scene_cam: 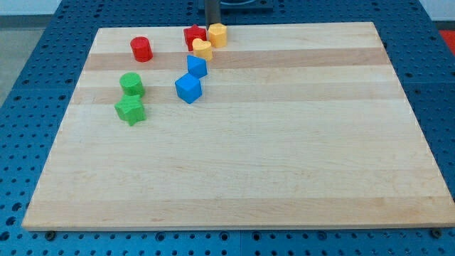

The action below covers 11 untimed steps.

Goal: Push the red star into the yellow heart

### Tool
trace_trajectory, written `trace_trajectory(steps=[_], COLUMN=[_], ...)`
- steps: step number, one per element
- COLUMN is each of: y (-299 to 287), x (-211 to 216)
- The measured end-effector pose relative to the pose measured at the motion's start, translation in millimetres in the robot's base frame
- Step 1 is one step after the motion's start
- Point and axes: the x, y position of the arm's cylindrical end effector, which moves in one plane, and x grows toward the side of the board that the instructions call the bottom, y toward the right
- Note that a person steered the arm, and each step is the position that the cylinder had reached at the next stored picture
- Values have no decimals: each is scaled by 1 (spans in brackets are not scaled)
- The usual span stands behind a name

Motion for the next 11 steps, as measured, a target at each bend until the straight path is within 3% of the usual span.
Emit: trace_trajectory(steps=[2, 4, 6, 8, 10, 11], y=[1, 13, -46, -41, -33, -56], x=[31, -3, -2, 22, 5, 3])
